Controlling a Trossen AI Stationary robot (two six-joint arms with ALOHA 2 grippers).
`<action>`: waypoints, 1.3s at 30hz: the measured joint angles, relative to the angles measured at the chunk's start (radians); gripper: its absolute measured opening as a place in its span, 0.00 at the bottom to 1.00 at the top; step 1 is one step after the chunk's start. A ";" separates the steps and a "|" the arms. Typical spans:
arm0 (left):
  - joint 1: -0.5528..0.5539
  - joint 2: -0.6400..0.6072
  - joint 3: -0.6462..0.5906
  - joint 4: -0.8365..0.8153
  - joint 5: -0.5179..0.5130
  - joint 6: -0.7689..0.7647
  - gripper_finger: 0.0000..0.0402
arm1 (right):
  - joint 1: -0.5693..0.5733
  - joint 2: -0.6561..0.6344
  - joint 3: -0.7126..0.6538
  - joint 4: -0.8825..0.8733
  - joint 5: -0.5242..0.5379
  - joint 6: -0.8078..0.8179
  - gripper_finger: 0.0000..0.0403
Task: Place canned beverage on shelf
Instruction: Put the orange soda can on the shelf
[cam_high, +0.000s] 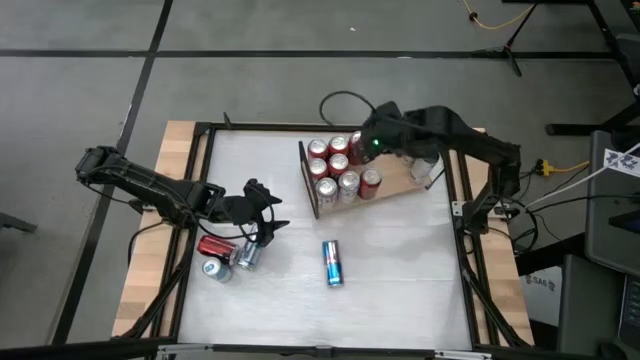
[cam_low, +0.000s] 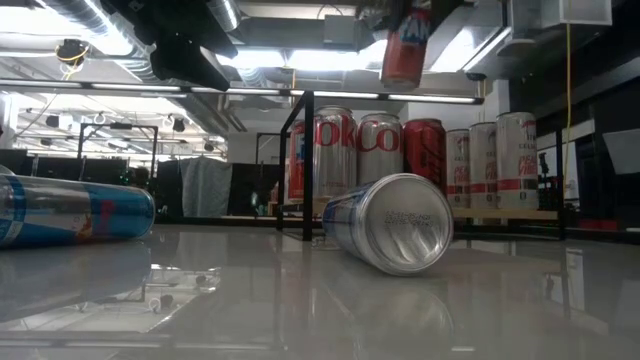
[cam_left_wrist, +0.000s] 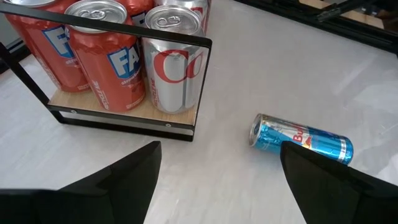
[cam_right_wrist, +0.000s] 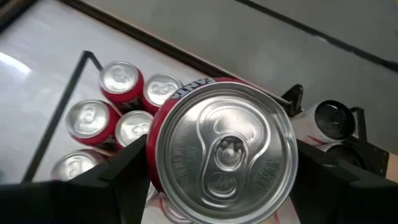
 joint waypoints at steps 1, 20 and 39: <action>0.000 0.000 0.000 0.000 0.000 0.000 0.79 | -0.019 0.003 0.000 0.001 -0.021 -0.012 0.72; 0.000 0.000 0.000 -0.002 0.000 0.000 0.79 | -0.086 0.016 -0.288 0.180 -0.079 -0.067 0.72; 0.000 0.000 0.000 -0.002 -0.004 0.000 0.79 | -0.124 0.015 -0.487 0.371 -0.152 -0.092 0.72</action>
